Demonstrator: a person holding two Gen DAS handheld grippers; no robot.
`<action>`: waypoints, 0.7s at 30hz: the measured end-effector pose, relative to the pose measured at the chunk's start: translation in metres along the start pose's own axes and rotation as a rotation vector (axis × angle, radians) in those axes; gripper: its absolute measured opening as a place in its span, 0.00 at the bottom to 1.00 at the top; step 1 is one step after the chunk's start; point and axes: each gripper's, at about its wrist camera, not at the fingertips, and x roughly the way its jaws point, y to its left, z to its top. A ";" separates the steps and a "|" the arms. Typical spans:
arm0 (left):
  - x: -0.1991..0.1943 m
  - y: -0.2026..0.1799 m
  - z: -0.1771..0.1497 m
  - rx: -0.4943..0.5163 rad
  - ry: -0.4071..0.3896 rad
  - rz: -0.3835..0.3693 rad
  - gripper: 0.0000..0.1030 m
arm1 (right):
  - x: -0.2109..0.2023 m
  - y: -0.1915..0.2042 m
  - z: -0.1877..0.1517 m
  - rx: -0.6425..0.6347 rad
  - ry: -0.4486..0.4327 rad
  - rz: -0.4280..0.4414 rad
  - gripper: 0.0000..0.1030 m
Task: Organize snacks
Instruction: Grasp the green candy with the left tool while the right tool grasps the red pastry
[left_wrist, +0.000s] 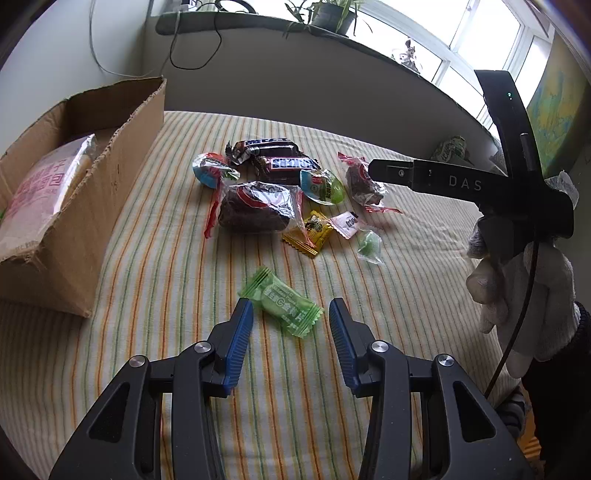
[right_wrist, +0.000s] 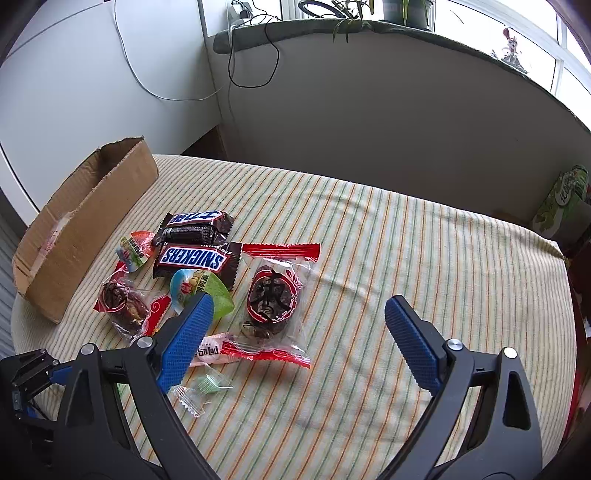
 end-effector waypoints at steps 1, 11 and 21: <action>0.001 -0.001 0.001 0.008 -0.001 0.005 0.40 | 0.002 0.000 0.001 0.002 0.003 0.003 0.92; 0.014 -0.017 0.007 0.101 -0.001 0.058 0.30 | 0.026 0.003 0.004 0.002 0.045 0.004 0.81; 0.014 -0.016 0.005 0.134 -0.018 0.089 0.20 | 0.041 0.014 0.005 -0.032 0.076 -0.029 0.41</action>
